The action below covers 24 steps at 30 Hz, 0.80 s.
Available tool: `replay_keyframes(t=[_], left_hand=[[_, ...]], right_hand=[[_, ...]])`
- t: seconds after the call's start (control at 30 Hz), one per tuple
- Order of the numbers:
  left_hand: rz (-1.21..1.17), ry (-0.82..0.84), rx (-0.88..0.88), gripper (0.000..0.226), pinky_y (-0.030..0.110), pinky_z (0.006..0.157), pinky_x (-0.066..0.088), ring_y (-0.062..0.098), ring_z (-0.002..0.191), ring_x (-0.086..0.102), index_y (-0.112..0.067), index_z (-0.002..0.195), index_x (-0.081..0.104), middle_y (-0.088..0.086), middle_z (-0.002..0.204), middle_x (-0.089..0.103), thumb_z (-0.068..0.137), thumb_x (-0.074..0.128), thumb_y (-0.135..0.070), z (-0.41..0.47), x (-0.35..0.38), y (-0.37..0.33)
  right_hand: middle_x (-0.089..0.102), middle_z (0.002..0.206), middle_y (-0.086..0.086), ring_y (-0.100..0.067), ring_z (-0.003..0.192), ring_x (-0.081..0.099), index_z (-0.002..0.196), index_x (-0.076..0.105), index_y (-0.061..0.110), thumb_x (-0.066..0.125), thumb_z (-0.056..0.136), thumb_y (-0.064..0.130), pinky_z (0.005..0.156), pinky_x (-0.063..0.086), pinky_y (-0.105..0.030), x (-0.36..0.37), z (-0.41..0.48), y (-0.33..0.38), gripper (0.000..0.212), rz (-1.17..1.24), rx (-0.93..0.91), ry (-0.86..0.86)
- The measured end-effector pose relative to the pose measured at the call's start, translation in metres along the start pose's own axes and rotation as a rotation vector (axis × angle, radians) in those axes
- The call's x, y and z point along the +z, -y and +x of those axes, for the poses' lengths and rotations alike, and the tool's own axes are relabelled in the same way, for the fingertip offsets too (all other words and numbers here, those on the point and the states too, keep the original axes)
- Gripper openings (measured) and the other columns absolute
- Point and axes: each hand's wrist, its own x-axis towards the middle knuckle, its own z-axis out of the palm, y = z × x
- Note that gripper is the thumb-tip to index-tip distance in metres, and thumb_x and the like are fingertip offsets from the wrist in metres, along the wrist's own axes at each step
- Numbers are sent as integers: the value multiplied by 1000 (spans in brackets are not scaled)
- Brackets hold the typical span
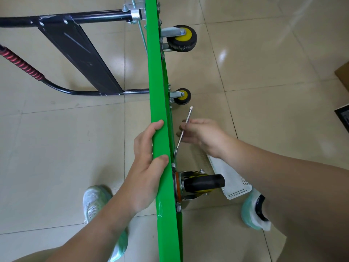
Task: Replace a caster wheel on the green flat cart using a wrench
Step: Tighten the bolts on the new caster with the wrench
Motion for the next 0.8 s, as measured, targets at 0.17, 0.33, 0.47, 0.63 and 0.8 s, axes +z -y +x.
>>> replay_keyframes(t=[0.17,0.33,0.47,0.63,0.8], left_hand=[[-28,-9,-9,66,47,122,32,4,144,36,-75,133,31,-25,148,31,75,44,-46,0,-1,3],[-17,-35,-3,68,52,123,31,9,146,35,-68,140,32,-21,151,32,77,44,-46,0,1,6],[-45,-35,-2,69,60,120,33,22,146,39,-64,145,32,-9,157,34,81,45,-43,0,1,10],[-60,-39,-9,70,62,119,33,26,145,41,-61,147,34,-4,157,37,80,47,-41,0,1,11],[-66,-37,-19,71,61,119,34,24,145,41,-63,146,34,-5,156,37,79,47,-42,-1,1,11]], right_hand=[[77,82,-2,-19,82,76,96,71,11,74,86,0,71,60,-28,6,-31,32,15,-143,-215,45],[78,85,-2,-15,83,75,93,73,16,76,80,-5,75,59,-26,13,-69,25,26,-166,-343,155],[78,88,-6,-18,87,74,94,74,13,77,77,-10,84,60,-30,15,-78,17,28,-143,-371,164],[77,86,-6,-14,80,73,96,73,8,79,75,-11,80,60,-26,19,-84,10,28,-190,-371,175],[77,85,-7,-15,79,73,96,73,7,81,75,-8,80,60,-27,20,-85,12,27,-228,-402,176]])
